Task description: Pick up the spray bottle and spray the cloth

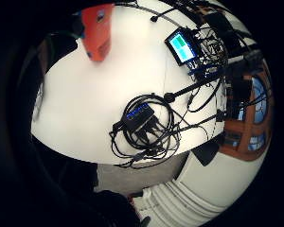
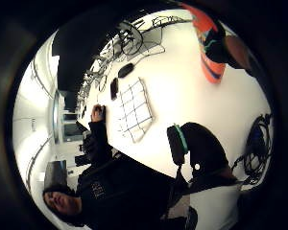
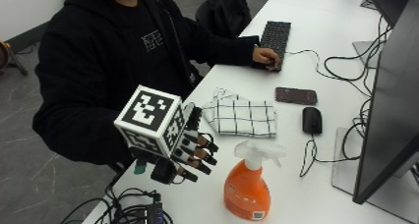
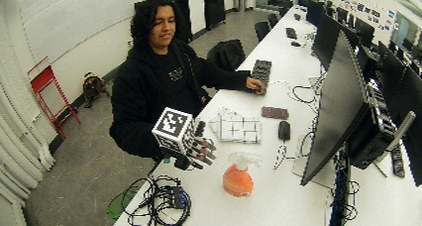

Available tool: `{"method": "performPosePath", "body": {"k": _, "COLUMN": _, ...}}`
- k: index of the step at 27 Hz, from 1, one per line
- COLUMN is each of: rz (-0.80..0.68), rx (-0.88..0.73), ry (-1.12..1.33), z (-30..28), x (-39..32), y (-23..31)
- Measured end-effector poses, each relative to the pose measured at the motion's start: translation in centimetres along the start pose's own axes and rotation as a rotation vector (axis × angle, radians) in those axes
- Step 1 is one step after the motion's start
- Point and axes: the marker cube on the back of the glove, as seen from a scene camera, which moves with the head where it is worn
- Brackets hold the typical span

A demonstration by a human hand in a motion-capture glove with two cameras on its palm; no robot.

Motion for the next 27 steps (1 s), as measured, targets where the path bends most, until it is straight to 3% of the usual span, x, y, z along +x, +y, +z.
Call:
{"method": "performPosePath", "body": {"k": 12, "rz": 0.073, "rx": 0.065, "ry": -0.310, "z": -3.1, "x": 4.6, "y": -6.5}}
{"method": "performPosePath", "body": {"k": 27, "rz": -0.035, "rx": 0.103, "ry": -0.818, "z": -0.5, "x": 3.9, "y": -13.0}}
